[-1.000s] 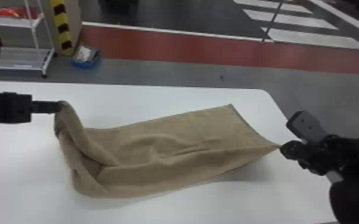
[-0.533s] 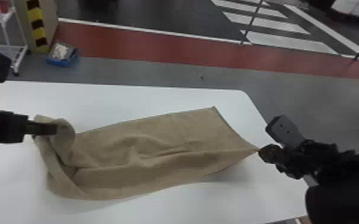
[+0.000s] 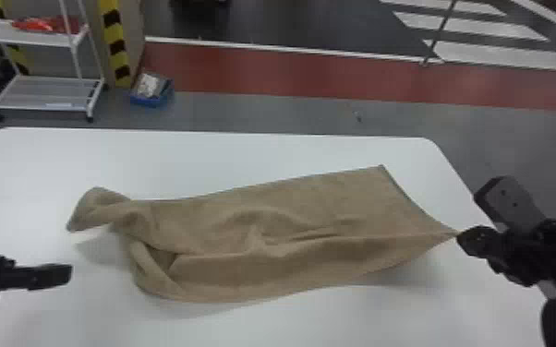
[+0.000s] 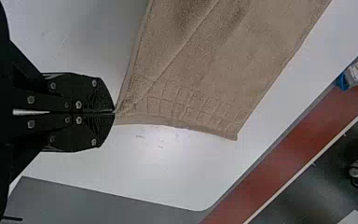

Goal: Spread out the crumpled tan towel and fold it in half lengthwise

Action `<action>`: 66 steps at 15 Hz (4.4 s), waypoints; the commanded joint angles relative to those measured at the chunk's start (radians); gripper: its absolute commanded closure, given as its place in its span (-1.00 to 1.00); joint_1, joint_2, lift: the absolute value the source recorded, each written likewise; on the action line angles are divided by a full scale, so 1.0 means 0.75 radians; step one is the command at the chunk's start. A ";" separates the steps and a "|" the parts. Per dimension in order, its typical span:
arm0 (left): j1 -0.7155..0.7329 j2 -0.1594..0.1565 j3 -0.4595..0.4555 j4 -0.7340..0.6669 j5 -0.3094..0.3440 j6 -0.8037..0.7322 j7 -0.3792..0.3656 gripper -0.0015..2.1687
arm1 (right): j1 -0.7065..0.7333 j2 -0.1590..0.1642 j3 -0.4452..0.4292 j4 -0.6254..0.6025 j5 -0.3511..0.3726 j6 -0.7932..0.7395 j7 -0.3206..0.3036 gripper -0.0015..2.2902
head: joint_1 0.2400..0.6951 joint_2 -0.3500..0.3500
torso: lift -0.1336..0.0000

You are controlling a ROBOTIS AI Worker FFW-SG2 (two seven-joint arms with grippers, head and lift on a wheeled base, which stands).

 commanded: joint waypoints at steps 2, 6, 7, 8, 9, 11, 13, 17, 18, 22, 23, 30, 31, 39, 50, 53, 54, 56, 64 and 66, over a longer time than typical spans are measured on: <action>0.076 -0.092 -0.074 -0.064 0.010 0.033 0.057 -0.93 | -0.004 0.034 0.009 0.002 0.006 0.003 0.002 0.03 | 1.00 -0.58 | -0.84; 0.064 -0.182 -0.154 -0.056 0.061 0.003 0.264 -0.92 | 0.012 0.057 0.009 0.004 0.016 0.007 0.006 0.03 | 1.00 -0.75 | -0.84; 0.050 -0.196 -0.170 -0.056 0.090 -0.029 0.327 -0.92 | 0.014 0.067 0.009 0.004 0.022 0.007 0.006 0.03 | 1.00 -0.77 | -0.84; 0.033 -0.210 -0.186 -0.056 0.104 -0.042 0.366 -0.92 | 0.018 0.069 0.009 0.004 0.022 0.003 0.006 0.03 | 1.00 -0.80 | -0.84; 0.021 -0.223 -0.205 -0.054 0.108 -0.042 0.393 -0.92 | 0.018 0.071 0.009 0.004 0.026 0.003 0.006 0.03 | 1.00 -0.82 | -0.84; 0.009 -0.249 -0.248 -0.048 0.114 -0.042 0.421 -0.92 | 0.020 0.073 0.007 0.004 0.028 0.003 0.006 0.03 | 1.00 -0.85 | -0.84; -0.002 -0.255 -0.287 -0.013 0.116 -0.050 0.450 -0.92 | 0.026 0.073 0.005 0.004 0.028 0.003 0.006 0.03 | 1.00 -0.93 | -0.84; -0.034 -0.288 -0.348 0.057 0.125 -0.091 0.497 -0.88 | 0.043 0.075 -0.003 0.000 0.032 0.003 0.006 0.03 | 1.00 -1.00 | -0.84; -0.044 -0.292 -0.377 0.077 0.123 -0.091 0.515 -0.84 | 0.045 0.077 -0.007 0.000 0.032 0.003 0.006 0.03 | 1.00 -1.00 | -0.84; -0.040 -0.290 -0.407 0.077 0.118 -0.132 0.487 0.41 | 0.041 0.075 -0.007 0.000 0.030 -0.001 0.006 0.03 | 1.00 -1.00 | -0.84; -0.032 -0.284 -0.397 0.069 0.116 -0.132 0.505 0.80 | 0.041 0.073 -0.009 0.000 0.030 0.003 0.006 0.03 | 1.00 -1.00 | -0.84; -0.132 -0.272 -0.321 -0.068 -0.008 -0.128 0.560 0.98 | 0.078 0.079 -0.005 -0.059 0.004 0.007 -0.033 0.03 | 1.00 -0.99 | -0.84; -0.173 -0.274 -0.332 -0.037 -0.019 -0.128 0.560 0.98 | 0.082 0.079 -0.003 -0.070 0.008 0.015 -0.033 0.03 | 1.00 -0.92 | -0.84; -0.300 -0.286 -0.782 0.192 -0.334 -0.132 0.452 -1.00 | 0.096 0.085 -0.003 -0.084 0.012 0.028 -0.033 0.03 | 1.00 -1.00 | -0.84; -0.257 -0.335 -0.837 0.106 -0.254 -0.222 0.448 -1.00 | 0.061 0.155 -0.001 -0.086 0.018 0.040 -0.033 0.02 | 1.00 -1.00 | -0.84; -0.210 -0.307 -0.806 0.061 -0.248 -0.218 0.436 -1.00 | 0.065 0.159 -0.005 -0.086 0.014 0.036 -0.031 0.02 | 1.00 -1.00 | -0.84; -0.167 -0.260 -0.739 -0.011 -0.233 -0.218 0.423 -1.00 | 0.069 0.159 -0.009 -0.088 0.014 0.032 -0.031 0.02 | 1.00 -1.00 | -0.84; -0.042 -0.170 -0.575 -0.158 -0.188 -0.218 0.393 -1.00 | 0.069 0.161 -0.011 -0.096 0.018 0.032 -0.031 0.02 | 1.00 -1.00 | -0.84; 0.457 -0.080 -0.285 -0.211 -0.217 -0.958 0.335 -0.80 | -0.019 0.237 0.038 -0.082 0.022 0.032 -0.039 0.02 | 1.00 -0.75 | -0.84; 0.508 -0.075 -0.297 -0.113 -0.289 -1.285 0.360 -0.80 | -0.021 0.239 0.038 -0.084 0.020 0.036 -0.039 0.02 | 1.00 -0.72 | -0.84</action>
